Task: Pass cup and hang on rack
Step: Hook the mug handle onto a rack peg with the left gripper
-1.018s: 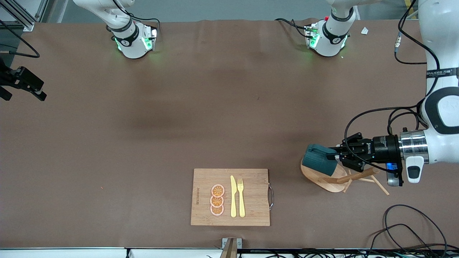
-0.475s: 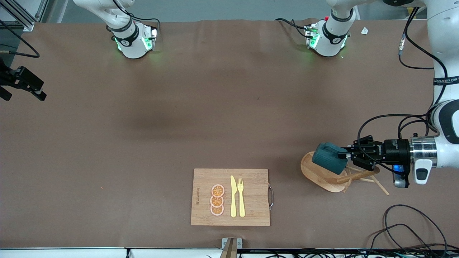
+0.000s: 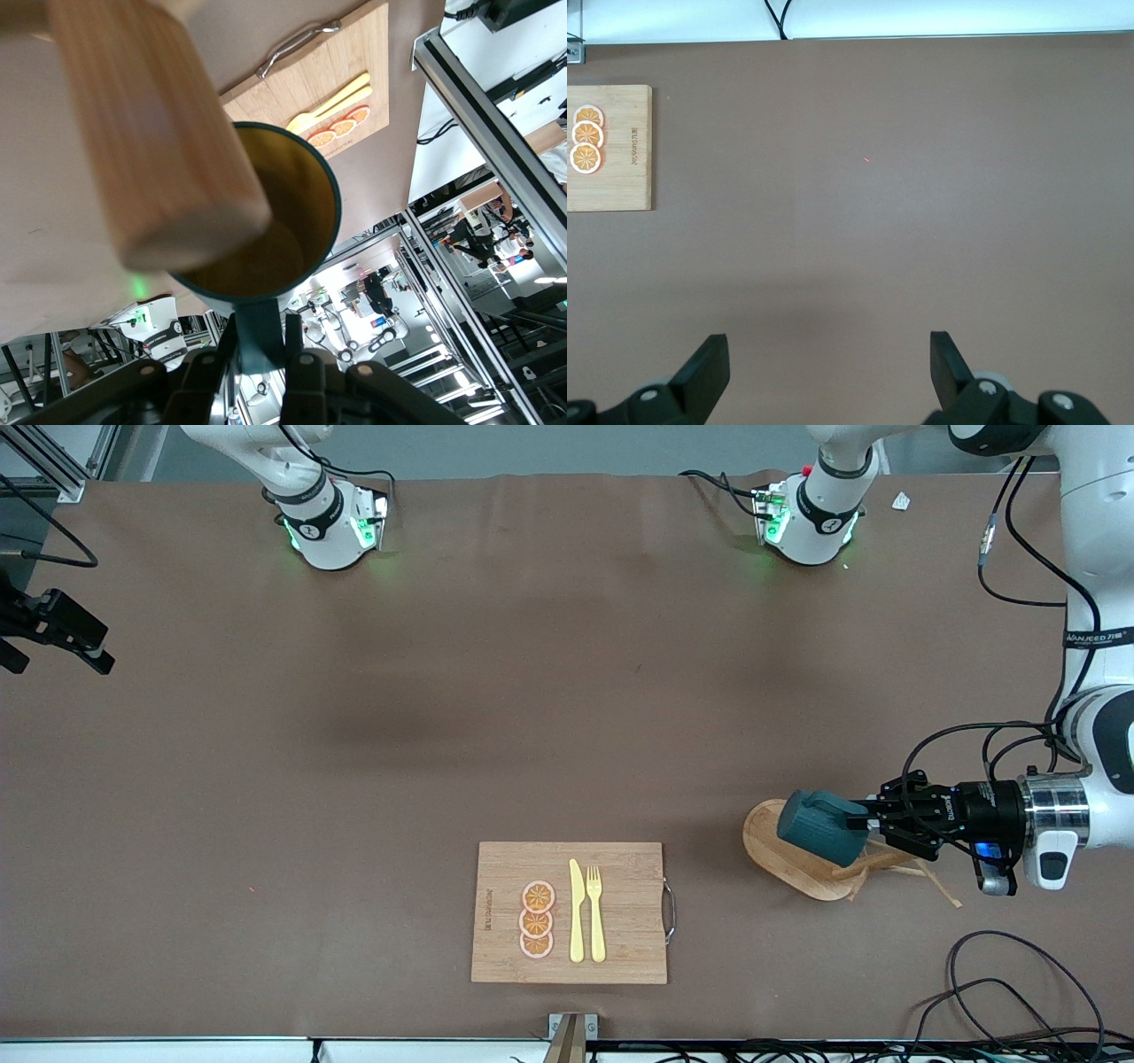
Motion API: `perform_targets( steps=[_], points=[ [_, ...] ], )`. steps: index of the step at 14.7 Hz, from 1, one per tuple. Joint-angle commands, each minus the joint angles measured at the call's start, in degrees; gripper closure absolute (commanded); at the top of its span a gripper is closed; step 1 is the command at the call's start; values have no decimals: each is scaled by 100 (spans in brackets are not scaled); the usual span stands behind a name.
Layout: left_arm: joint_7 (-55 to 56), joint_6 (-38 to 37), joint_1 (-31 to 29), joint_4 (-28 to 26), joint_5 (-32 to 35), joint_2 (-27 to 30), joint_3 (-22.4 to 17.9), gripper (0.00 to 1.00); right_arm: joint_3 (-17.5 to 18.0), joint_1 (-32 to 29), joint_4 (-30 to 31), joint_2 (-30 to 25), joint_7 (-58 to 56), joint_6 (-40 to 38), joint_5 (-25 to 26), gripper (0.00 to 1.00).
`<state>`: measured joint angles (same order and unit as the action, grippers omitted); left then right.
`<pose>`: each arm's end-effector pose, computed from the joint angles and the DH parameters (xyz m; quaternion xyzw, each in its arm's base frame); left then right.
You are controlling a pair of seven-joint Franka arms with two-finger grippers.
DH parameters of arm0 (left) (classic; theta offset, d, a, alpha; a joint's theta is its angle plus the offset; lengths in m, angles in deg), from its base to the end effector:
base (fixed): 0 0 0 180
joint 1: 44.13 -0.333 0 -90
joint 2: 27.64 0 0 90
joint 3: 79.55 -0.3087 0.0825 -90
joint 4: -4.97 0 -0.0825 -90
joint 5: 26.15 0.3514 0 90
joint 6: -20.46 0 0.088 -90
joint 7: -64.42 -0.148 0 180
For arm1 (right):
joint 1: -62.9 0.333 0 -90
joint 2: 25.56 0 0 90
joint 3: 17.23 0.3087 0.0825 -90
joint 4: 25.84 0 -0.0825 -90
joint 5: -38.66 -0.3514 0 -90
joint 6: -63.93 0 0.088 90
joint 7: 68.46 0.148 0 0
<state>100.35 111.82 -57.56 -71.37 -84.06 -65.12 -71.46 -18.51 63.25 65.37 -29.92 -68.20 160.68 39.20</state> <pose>0.6702 -0.0398 0.3672 0.7440 0.3968 -0.2944 0.4498 0.5172 -0.0101 0.6181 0.9962 -0.0102 0.0863 0.0044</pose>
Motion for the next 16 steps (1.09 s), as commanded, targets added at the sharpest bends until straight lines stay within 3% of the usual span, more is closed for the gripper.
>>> perform_targets(
  steps=[1, 16],
  points=[
    [19, -101, -159, 58, -221, -23, 35, 100, -12, 9, -42, 31, -43, -15, 87, 0],
    [10, -92, -520, 58, -222, -287, 26, 99, -21, 18, -33, 58, -26, -24, 87, 0]
  ],
)
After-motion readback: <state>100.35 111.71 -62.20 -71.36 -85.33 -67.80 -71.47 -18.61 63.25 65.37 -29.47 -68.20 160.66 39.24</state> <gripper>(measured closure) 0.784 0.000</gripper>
